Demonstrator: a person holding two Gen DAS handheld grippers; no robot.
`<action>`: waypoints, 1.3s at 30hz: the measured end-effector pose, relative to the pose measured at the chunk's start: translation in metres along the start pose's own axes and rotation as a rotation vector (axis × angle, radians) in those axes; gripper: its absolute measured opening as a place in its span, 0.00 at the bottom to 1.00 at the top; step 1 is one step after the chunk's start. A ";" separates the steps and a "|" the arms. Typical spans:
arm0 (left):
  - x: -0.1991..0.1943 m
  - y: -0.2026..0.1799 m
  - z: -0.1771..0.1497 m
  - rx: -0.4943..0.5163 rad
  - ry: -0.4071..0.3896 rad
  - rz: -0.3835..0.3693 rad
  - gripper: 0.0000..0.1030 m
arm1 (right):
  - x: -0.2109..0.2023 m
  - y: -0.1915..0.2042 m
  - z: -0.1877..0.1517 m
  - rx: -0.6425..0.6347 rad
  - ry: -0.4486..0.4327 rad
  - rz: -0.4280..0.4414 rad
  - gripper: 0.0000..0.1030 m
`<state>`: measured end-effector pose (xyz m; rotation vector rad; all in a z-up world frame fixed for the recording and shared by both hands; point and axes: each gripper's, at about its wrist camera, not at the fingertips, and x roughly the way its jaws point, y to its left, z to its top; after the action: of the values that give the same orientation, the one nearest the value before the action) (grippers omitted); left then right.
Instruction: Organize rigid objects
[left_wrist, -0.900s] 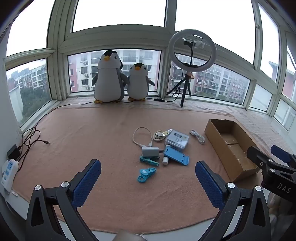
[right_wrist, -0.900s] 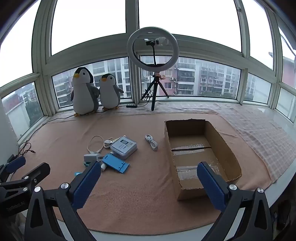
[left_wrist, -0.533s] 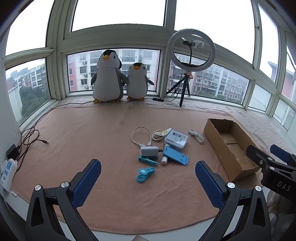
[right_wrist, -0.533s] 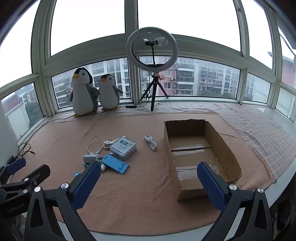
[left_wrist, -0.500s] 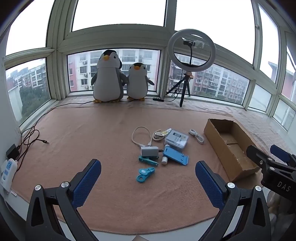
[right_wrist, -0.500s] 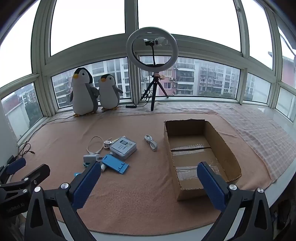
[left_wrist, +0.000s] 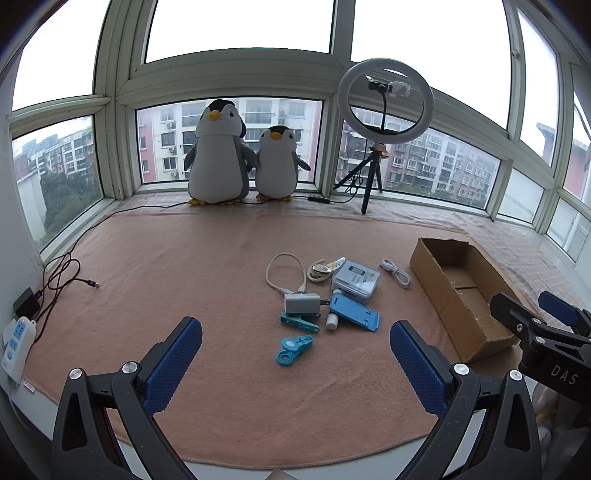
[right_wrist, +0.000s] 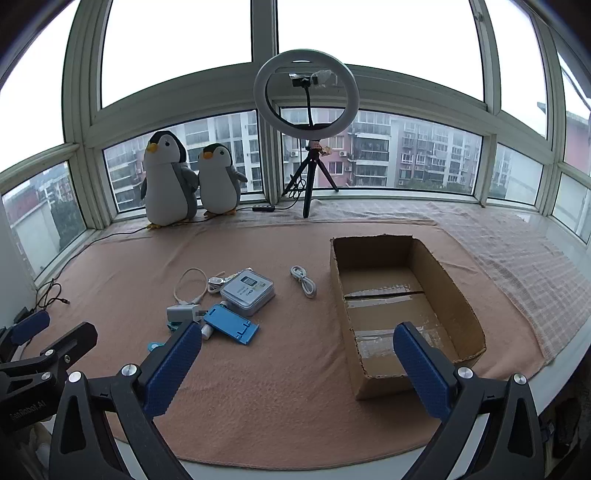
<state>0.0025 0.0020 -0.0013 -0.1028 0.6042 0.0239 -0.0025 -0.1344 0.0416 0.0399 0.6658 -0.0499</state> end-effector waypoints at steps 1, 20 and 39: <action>0.000 0.000 0.000 -0.001 0.000 0.000 1.00 | 0.000 0.000 0.000 0.000 -0.001 0.000 1.00; 0.000 0.002 0.000 -0.002 0.000 -0.001 1.00 | 0.001 0.002 -0.002 0.003 0.006 0.000 1.00; 0.003 0.000 -0.003 -0.005 0.015 -0.004 1.00 | 0.005 0.004 -0.002 0.005 0.027 0.006 1.00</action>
<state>0.0032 0.0022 -0.0057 -0.1089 0.6193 0.0205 0.0006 -0.1303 0.0371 0.0475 0.6928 -0.0453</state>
